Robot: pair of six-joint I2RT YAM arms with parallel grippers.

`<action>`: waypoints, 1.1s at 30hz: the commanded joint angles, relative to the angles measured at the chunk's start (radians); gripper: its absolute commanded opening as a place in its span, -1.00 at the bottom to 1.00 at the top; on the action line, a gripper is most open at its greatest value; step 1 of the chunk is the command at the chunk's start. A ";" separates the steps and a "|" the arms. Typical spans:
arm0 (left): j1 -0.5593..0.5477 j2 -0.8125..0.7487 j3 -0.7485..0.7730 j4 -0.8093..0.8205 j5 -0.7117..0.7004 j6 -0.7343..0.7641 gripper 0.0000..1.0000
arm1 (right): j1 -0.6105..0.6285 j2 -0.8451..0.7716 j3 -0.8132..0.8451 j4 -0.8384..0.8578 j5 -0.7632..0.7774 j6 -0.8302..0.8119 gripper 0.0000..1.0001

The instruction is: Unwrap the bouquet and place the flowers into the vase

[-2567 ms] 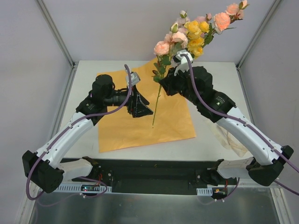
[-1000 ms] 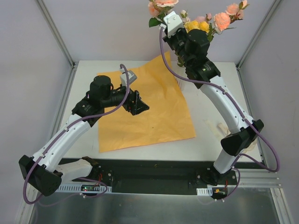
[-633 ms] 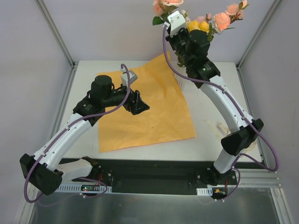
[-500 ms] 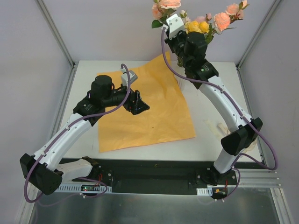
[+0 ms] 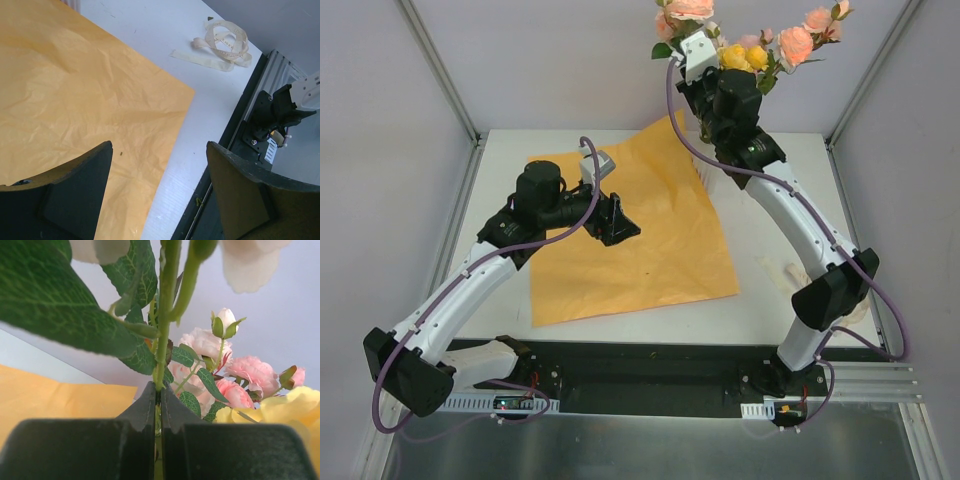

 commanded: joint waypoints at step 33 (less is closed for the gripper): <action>-0.007 0.029 0.041 0.016 0.024 -0.015 0.49 | -0.046 0.004 0.025 0.080 0.012 0.167 -0.99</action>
